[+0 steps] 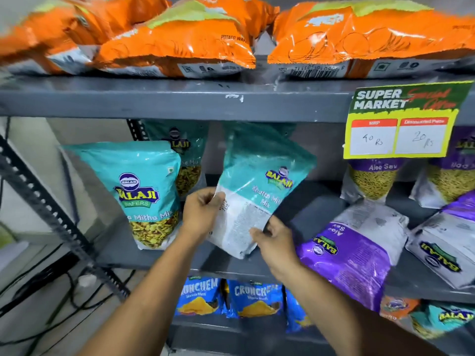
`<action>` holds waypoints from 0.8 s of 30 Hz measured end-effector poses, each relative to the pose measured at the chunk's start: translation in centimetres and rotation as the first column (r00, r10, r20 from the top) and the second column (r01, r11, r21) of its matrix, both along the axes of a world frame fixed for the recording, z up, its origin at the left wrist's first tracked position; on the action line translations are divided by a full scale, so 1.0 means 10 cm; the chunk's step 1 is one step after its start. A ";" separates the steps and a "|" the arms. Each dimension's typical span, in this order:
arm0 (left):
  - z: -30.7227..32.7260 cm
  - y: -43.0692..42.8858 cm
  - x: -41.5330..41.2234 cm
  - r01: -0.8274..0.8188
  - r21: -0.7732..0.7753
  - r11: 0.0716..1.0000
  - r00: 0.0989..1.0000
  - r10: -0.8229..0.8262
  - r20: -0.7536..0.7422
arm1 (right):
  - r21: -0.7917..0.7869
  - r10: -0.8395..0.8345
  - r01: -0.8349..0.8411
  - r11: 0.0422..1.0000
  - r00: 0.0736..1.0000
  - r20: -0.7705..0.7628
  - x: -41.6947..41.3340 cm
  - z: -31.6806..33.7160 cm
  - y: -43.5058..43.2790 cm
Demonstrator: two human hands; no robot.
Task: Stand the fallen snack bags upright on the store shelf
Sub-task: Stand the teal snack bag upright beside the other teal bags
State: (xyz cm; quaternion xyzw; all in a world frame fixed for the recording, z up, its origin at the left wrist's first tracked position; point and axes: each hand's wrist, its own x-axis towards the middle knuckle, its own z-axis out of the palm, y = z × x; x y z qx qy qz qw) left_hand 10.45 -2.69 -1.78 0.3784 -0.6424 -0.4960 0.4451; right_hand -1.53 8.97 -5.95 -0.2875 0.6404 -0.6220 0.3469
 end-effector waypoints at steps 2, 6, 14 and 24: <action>-0.10 0.06 0.04 -0.103 -0.001 0.995 0.992 0.103 -0.074 | -0.007 0.034 -0.035 0.999 0.991 -0.127 -0.07 -0.02 -0.11; -0.40 0.18 0.10 -0.208 0.061 0.976 0.968 0.215 -0.129 | 0.050 0.121 -0.111 0.993 0.932 -0.342 -0.11 -0.26 -0.22; -0.62 0.20 0.16 -0.214 0.119 0.969 0.968 0.227 -0.108 | 0.052 0.135 -0.125 0.991 0.888 -0.439 -0.08 -0.54 -0.34; -0.61 0.21 0.20 -0.150 0.160 0.976 0.986 0.159 -0.044 | -0.033 -0.073 0.066 0.997 0.828 -0.556 0.13 -0.33 -0.09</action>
